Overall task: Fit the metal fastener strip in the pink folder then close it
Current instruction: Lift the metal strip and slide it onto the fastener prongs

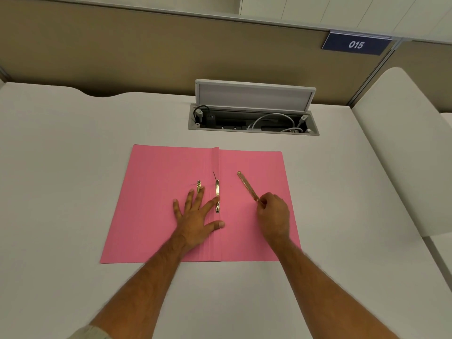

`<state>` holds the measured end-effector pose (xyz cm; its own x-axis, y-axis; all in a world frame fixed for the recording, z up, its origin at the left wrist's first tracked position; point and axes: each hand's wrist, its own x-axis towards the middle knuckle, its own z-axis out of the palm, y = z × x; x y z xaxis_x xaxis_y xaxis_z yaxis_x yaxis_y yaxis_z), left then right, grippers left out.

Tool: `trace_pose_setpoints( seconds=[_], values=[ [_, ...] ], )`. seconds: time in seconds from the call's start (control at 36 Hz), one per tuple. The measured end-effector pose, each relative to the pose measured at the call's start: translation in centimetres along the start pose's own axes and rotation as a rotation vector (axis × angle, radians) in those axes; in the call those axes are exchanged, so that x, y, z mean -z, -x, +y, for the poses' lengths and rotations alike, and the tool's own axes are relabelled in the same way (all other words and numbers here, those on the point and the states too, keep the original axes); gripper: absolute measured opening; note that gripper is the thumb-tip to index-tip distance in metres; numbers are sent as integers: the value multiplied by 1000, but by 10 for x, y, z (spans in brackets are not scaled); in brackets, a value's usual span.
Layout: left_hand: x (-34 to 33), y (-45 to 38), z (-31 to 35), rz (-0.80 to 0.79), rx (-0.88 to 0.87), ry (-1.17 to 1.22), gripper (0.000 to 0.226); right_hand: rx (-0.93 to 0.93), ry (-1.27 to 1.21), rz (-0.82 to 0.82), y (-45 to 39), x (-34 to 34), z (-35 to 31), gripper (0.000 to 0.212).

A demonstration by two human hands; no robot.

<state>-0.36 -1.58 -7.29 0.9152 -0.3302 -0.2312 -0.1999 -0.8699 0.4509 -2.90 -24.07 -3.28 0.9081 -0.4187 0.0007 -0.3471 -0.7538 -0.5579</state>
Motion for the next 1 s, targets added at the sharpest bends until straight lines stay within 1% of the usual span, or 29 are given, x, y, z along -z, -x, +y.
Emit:
trace_pose_setpoints(
  seconds=[0.11,0.19,0.25,0.33,0.39,0.47,0.56,0.64,0.72,0.75,0.81,0.92,1.0],
  values=[
    [-1,-1,0,0,5,-2,81,135,33,-62,3,2,2,44],
    [1,0,2,-7,9,-2,82,223,104,-127,1,5,0,53],
    [2,0,3,-15,9,-6,83,257,166,-144,-2,7,-2,52],
    [6,0,6,-39,17,-29,84,258,267,-160,-7,9,-4,39],
    [10,-1,9,-59,16,-54,84,258,325,-127,-11,10,-7,31],
    [17,-3,14,-79,-6,-91,86,236,344,-73,-15,11,-11,27],
    [21,-2,16,-88,-27,-114,86,116,207,-69,-20,12,-17,24],
    [20,-1,17,-103,-30,-117,87,-5,-81,-79,-24,13,-28,28],
    [20,-1,18,-114,-22,-98,92,-115,-387,-141,-24,15,-41,38],
    [20,-1,18,-114,-19,-86,93,-148,-481,-172,-24,15,-46,38],
    [20,-2,18,-108,-18,-63,95,-185,-625,-227,-22,16,-55,34],
    [18,-2,15,-91,-28,-32,96,-233,-774,-305,-15,16,-71,17],
    [15,-3,13,-83,-28,-16,97,-257,-793,-345,-11,15,-81,11]
  ],
)
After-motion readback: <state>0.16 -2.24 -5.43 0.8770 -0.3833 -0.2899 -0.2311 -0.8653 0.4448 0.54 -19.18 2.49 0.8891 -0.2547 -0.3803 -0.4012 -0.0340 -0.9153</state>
